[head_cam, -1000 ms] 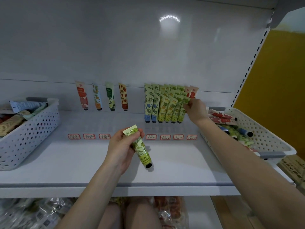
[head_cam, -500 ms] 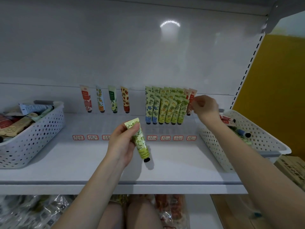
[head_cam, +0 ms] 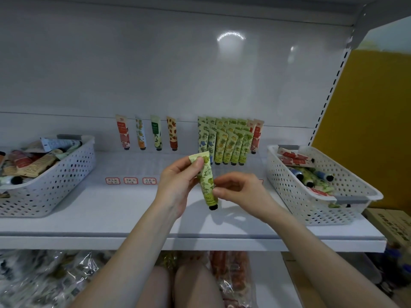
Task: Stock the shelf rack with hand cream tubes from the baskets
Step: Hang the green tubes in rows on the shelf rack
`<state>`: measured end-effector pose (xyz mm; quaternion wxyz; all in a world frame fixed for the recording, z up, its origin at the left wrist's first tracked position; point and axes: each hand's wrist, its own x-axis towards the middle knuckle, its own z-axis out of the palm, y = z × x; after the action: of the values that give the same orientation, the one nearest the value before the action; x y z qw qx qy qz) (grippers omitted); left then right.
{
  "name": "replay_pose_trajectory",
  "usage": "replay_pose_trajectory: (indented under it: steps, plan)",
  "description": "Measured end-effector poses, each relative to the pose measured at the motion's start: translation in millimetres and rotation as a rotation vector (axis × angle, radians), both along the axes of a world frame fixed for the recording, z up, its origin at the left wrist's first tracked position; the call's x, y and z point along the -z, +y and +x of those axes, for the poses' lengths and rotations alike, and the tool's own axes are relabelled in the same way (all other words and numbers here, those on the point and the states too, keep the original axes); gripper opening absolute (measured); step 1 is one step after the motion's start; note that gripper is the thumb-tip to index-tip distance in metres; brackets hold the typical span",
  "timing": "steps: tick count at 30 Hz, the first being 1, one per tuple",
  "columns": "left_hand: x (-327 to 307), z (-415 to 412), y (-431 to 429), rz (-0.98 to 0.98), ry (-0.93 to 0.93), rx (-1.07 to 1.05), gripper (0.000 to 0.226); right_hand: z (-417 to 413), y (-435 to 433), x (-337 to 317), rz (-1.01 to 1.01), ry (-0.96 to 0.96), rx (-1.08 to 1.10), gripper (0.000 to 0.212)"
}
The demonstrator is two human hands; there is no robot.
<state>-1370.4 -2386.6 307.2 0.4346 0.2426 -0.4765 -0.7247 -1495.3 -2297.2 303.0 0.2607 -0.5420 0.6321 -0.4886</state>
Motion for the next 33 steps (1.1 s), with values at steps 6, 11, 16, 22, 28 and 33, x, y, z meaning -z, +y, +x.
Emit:
replay_pose_trajectory:
  steps: [6, 11, 16, 22, 28, 33]
  plan:
    - [-1, 0, 5, -0.088, -0.034, 0.054, 0.014, 0, -1, 8, -0.01, -0.016, 0.01, 0.015]
    - [2, 0, 6, -0.227, -0.114, 0.024, 0.018, 0, 1, 12, -0.005, -0.011, 0.018, 0.014]
    - [8, -9, 5, -0.265, -0.15, -0.005, 0.016, 0, 2, 13, -0.033, 0.099, 0.031, 0.017]
    - [36, -21, -8, -0.532, -0.414, -0.133, 0.02, -28, -1, 13, 0.026, 0.181, 0.201, 0.015]
    - [85, -18, -20, -0.94, -1.148, 0.032, 0.041, -84, -25, -5, -0.069, 0.289, 0.546, 0.014]
    - [100, -16, -26, -0.986, -1.3, 0.035, 0.031, -105, -55, 2, -0.03, 0.318, 0.631, 0.023]
